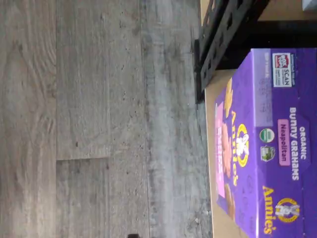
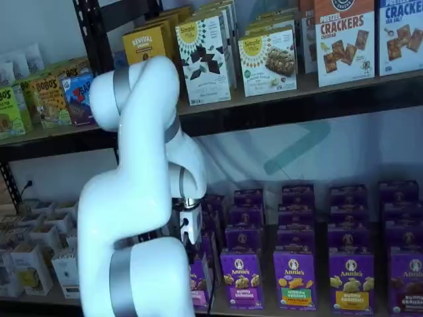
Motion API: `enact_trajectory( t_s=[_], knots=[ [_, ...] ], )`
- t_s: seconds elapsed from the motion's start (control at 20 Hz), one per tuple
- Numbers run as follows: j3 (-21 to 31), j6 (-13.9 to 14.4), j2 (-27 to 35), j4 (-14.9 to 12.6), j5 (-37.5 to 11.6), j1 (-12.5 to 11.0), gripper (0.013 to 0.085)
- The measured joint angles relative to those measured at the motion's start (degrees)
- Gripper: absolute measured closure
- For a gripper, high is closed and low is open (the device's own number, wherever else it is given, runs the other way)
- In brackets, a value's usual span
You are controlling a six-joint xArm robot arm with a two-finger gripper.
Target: Pick up the purple box with a pink patch in the middle, on the bottom shelf, the first box from the left
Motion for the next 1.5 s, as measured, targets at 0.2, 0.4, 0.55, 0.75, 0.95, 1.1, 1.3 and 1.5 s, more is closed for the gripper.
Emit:
enact_trajectory(
  t_s=[0.2, 0.4, 0.55, 0.75, 0.95, 1.1, 1.3, 1.5],
  knots=[
    [-1.7, 0.1, 1.5, 0.4, 0.2, 0.4, 0.013],
    [-3.7, 0.5, 3.3, 0.4, 0.3, 0.9, 0.013],
    [-5.1, 0.9, 4.6, 0.2, 0.3, 1.1, 0.013],
    [-7.0, 1.2, 6.3, 0.2, 0.6, 1.2, 0.013],
    [-8.8, 2.0, 8.1, -0.7, 0.9, 1.3, 0.013],
    [-10.1, 2.3, 9.5, -1.1, 0.9, 1.3, 0.013],
    [-11.9, 2.7, 11.1, -1.4, 0.9, 1.3, 0.013],
    [-14.3, 3.7, 13.2, -2.3, 1.8, 1.5, 0.013]
  ],
)
